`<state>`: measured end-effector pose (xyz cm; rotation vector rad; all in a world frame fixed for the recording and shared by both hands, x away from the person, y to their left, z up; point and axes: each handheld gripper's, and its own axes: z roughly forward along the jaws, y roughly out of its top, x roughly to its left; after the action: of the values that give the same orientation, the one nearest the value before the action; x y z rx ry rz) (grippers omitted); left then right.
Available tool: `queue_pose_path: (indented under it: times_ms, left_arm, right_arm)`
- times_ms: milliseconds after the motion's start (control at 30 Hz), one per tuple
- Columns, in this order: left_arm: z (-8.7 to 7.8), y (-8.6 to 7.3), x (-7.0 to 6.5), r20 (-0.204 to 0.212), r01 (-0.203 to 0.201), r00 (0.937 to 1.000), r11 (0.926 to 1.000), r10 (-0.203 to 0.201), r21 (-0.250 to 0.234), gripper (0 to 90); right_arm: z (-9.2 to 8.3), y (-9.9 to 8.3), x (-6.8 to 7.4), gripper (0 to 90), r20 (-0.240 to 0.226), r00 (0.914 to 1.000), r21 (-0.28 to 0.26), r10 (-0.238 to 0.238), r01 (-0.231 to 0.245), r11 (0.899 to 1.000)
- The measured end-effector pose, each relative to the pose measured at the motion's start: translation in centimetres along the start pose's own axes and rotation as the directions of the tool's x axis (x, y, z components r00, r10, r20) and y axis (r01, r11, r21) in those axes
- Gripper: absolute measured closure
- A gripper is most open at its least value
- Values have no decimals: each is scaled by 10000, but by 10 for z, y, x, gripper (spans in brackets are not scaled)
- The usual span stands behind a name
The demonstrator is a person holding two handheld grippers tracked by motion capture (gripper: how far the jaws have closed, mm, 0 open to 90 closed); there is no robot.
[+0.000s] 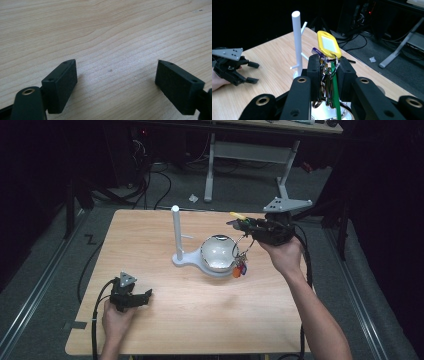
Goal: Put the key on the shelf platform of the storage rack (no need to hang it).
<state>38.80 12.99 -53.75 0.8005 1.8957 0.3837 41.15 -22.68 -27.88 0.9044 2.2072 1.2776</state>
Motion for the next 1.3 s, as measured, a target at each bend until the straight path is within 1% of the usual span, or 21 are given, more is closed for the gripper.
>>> queue_pose_path:
  times_ms: [67, 100, 167, 200, 367, 400, 500, 600, 667, 767, 800, 833, 933, 1000, 1100, 1133, 1233, 1267, 1300]
  left_arm:
    - [0, 0, 0, 2, -13, 10000, 10000, 13, -2, 181]
    - [0, 0, 0, 3, -12, 10000, 10000, 12, -5, 181]
    - [0, 0, 0, 5, -24, 10000, 10000, 24, -10, 181]
    - [0, 0, 0, 1, -17, 10000, 10000, 17, -5, 181]
    - [0, 0, 0, -2, 7, 10000, 10000, -7, -7, 184]
    - [0, 0, 0, -4, 9, 10000, 10000, -9, -7, 184]
    - [0, 0, 0, -8, 13, 10000, 10000, -13, -9, 184]
    - [0, 0, 0, 0, -1, 10000, 10000, 1, -7, 184]
    - [0, 0, 0, -8, 19, 10000, 10000, -19, -9, 184]
    - [0, 0, 0, -9, 20, 10000, 10000, -20, -10, 184]
    - [0, 0, 0, -6, 13, 10000, 10000, -13, -7, 184]
    - [0, 0, -1, -26, 106, 9999, 9999, -106, 16, 184]
    - [0, 0, -1, -31, 120, 9999, 9999, -119, 10, 184]
    - [0, 0, 0, -29, 55, 10000, 10000, -55, -3, 184]
    - [0, 0, 0, -61, 98, 9999, 10000, -99, -17, 184]
    - [0, 1, 1, 54, -159, 9999, 9999, 159, -4, 184]
    - [0, 0, 0, -30, 13, 10000, 10000, -13, -20, 184]
    - [0, 0, 0, -3, -17, 10000, 10000, 17, -9, 184]
    - [0, 0, -1, -66, 174, 9998, 9998, -174, -20, 184]
  right_arm:
    - [1, 1, -1, 760, 0, 10000, -16, 24, -24, 10000]
    - [7, 4, -3, 759, -11, 10000, -48, 88, -88, 10000]
    - [10, 6, -3, 759, -4, 9999, -38, 102, -102, 9999]
    - [15, 8, -4, 759, -12, 9999, -18, 151, -151, 9999]
    - [29, 14, -6, 759, 90, 9998, -23, 185, -184, 9998]
    - [33, 14, -7, 759, 55, 9996, -18, 292, -291, 9996]
    - [42, 14, -10, 759, 92, 9993, 58, 362, -362, 9993]
    - [47, 13, -11, 759, 94, 9989, 81, 455, -456, 9989]
    - [53, 11, -11, 759, 60, 9987, 42, 516, -516, 9987]
    - [59, 9, -11, 758, 115, 9989, 109, 451, -452, 9989]
    - [62, 7, -11, 758, 125, 9990, 114, 422, -424, 9990]
    - [64, 5, -11, 758, 95, 9989, 131, 455, -456, 9989]
    - [69, 0, -11, 758, 82, 9988, 186, 483, -484, 9987]
    - [76, -7, -12, 758, 139, 9984, 382, 544, -549, 9978]
    - [80, -12, -14, 758, 104, 9982, 422, 598, -602, 9973]
    - [83, -16, -15, 758, 85, 9975, 470, 697, -700, 9964]
    - [85, -19, -15, 757, 64, 9975, 512, 706, -709, 9962]
    - [86, -20, -14, 757, 57, 9975, 519, 699, -702, 9962]
    - [88, -23, -13, 757, 3, 9977, 497, 679, -678, 9965]
